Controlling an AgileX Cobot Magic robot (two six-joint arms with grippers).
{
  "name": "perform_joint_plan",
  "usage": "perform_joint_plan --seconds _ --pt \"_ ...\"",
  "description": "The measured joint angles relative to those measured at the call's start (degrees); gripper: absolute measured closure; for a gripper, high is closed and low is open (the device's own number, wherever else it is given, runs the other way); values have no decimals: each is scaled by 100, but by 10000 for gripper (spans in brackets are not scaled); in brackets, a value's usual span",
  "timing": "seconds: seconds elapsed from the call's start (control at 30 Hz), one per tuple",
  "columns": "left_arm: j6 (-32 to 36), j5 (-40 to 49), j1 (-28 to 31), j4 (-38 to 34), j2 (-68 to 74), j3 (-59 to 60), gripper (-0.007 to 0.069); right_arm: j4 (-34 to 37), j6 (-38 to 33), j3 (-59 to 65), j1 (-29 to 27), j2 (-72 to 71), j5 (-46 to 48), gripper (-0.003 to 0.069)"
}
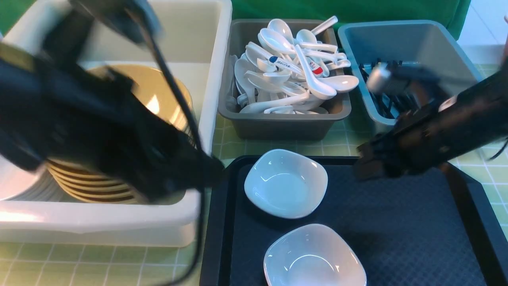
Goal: On green table put chopsticks spoon bowls plates into blue grey white boxes.
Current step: 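Reach for and grasp the small white dish on the black tray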
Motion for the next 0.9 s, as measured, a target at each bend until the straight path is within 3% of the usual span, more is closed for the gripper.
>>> perform_joint_plan --seconds 0.2,0.4,0.57,0.67,0.8,0.9 --pt "10 -422 -163 -169 12 395 256 891 -679 0 0 835 -693 269" --pt "4 -464 -163 -185 12 395 314 1433 -954 0 0 1384 -1357 252" --pt "4 -469 -163 -185 12 395 342 2284 -1630 -7 0 1675 -1516 321" --pt "-1 -469 -163 -185 12 395 342 2750 -2018 -12 0 1765 -1470 420" --pt "-83 -457 -163 -185 12 395 343 2905 -2111 -12 0 1792 -1449 504" --pt "-122 -431 -163 -185 12 395 355 2915 -2111 -12 0 1781 -1462 510"
